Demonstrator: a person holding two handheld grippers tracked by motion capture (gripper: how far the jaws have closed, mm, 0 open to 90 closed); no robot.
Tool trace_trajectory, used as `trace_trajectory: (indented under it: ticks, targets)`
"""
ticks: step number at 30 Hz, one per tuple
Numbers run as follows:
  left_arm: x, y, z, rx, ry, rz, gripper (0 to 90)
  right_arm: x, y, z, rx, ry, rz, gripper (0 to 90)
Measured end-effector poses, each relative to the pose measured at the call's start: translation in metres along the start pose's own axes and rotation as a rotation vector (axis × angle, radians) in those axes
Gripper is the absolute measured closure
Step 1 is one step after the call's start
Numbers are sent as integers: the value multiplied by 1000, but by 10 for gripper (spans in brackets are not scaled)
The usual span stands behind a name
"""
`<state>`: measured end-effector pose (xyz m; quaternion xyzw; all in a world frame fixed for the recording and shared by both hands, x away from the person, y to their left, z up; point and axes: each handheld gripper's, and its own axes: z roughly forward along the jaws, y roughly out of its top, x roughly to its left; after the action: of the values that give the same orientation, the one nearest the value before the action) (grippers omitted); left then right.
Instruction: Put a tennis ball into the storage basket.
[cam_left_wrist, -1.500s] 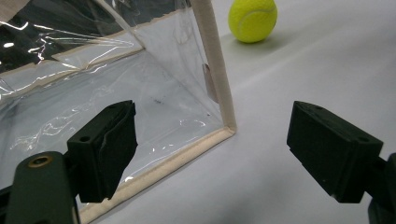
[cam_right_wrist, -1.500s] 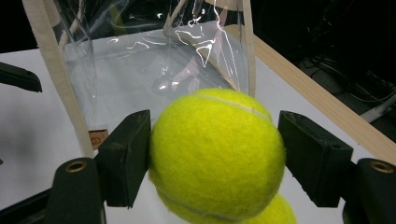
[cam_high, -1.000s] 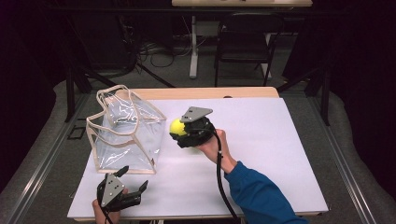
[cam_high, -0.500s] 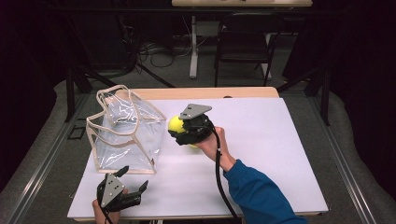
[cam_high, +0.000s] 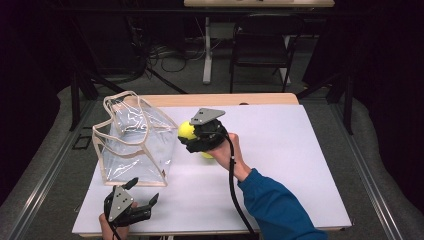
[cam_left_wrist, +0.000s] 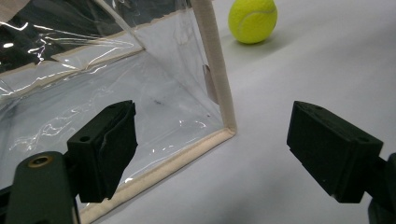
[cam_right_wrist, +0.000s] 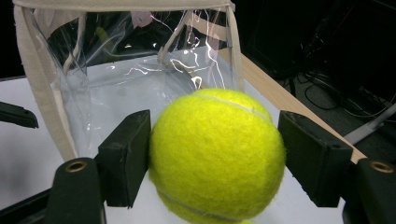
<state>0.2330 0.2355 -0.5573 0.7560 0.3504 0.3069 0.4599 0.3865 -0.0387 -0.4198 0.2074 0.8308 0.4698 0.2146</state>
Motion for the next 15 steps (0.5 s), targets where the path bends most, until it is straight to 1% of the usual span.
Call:
trace_trajectory:
  ticks: [6, 15]
  targets:
    - [0, 0, 0, -3, -2, 0, 162, -1, 3, 0, -7, -5, 1, 274]
    - [0, 0, 0, 0, -1, -1, 162, -3, 9, 0, -13, -1, 1, 274]
